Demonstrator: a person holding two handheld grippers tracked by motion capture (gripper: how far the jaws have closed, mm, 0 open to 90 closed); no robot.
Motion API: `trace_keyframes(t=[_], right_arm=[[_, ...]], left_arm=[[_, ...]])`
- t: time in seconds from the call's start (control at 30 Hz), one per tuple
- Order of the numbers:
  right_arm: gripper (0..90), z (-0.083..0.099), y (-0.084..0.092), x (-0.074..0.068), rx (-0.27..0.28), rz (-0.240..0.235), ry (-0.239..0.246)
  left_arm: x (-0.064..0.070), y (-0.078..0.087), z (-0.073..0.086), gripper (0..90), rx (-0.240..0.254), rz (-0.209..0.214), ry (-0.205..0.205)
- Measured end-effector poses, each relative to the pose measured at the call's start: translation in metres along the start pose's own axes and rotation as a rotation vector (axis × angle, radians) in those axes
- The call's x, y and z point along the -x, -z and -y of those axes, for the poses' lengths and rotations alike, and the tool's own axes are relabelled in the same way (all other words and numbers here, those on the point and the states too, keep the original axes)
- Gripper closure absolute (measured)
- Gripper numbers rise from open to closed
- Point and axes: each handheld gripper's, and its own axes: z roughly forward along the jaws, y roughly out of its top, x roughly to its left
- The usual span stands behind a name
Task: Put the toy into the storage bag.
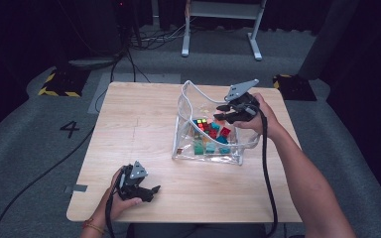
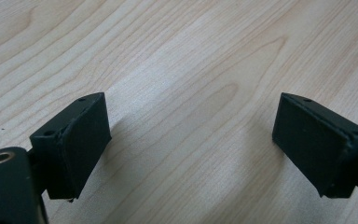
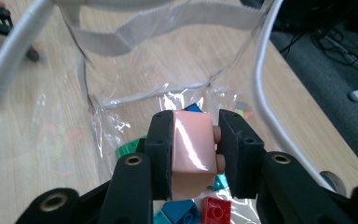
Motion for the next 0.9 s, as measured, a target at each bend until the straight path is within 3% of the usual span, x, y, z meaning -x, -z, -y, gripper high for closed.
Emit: trace_keyframes(t=[0.13, 0.27, 0.6, 0.73, 0.9], right_arm=[[66.7, -0.004, -0.015, 0.000, -0.082, -0.018, 0.040], [66.7, -0.004, -0.026, 0.001, -0.143, -0.029, 0.050], [66.6, 0.018, -0.021, 0.012, -0.254, -0.027, 0.033], [66.7, 0.029, -0.013, 0.014, -0.275, -0.018, 0.017], [66.5, 0.038, -0.005, 0.018, -0.255, -0.015, -0.002]], left_arm=[[0.000, 0.000, 0.000, 11.3, 0.000, 0.000, -0.001], [0.000, 0.000, 0.000, 11.3, 0.000, 0.000, 0.000], [0.000, 0.000, 0.000, 11.3, 0.000, 0.000, 0.000], [0.000, 0.000, 0.000, 11.3, -0.003, 0.001, 0.002], [0.000, 0.000, 0.000, 11.2, -0.002, 0.000, 0.001]])
